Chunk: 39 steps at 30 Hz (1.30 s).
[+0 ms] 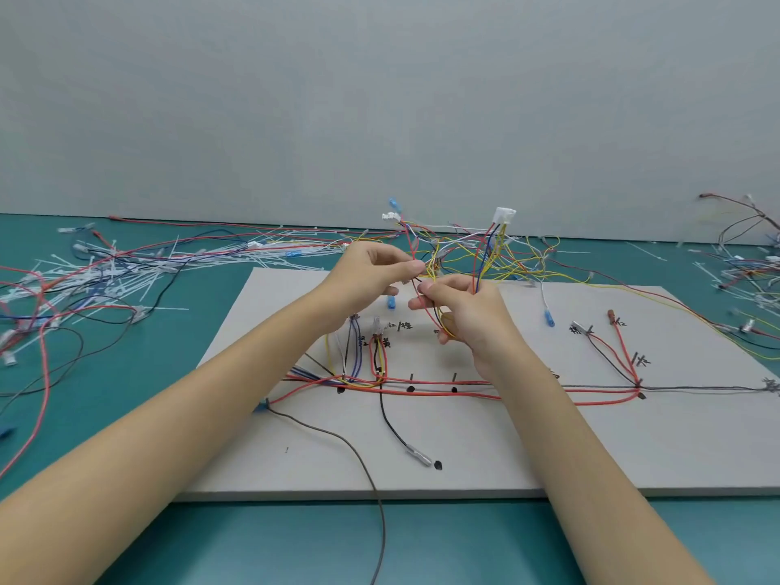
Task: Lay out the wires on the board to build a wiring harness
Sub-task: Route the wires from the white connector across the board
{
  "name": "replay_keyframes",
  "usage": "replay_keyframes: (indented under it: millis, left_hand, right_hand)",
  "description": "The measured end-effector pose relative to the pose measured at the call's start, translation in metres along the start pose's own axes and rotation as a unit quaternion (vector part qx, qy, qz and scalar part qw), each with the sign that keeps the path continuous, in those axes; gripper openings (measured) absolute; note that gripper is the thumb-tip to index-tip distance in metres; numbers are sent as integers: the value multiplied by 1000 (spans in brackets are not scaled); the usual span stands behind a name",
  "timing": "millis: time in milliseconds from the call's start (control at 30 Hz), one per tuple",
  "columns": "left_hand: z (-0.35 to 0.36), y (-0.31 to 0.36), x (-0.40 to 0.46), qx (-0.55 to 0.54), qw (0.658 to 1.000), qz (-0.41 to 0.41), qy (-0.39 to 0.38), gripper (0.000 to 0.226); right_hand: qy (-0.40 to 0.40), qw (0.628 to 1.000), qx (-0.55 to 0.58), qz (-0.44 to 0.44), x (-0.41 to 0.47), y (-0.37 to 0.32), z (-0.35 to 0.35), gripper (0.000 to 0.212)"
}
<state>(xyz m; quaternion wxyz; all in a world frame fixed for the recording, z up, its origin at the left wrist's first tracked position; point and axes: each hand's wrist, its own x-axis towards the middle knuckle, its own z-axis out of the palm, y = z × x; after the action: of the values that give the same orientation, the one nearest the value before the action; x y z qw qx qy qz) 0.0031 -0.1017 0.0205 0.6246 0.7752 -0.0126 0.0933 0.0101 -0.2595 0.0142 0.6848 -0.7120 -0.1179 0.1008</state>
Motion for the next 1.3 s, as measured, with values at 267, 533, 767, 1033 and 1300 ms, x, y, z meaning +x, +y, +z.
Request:
replay_keyframes:
  millis: [267,533,767,1033,1300]
  left_hand:
    - [8,-5,-5,-113,993,-18,-4,13]
    - [10,-8,-2,72,995,-17,67,24]
    - [11,6,4,123,958,173,195,44]
    - [-7,36,21,99,977,151,116,17]
    - [2,32,29,354,921,140,-78,5]
  right_hand:
    - [43,999,31,-4,2,0,-3,14]
    - [12,991,129,9,-1,-8,-6,16]
    - [-54,996,66,-3,-5,-12,-6,16]
    - [-32,998,-36,-50,-8,-10,0,15]
    - [6,983,-114,-147,-9,-2,5,29]
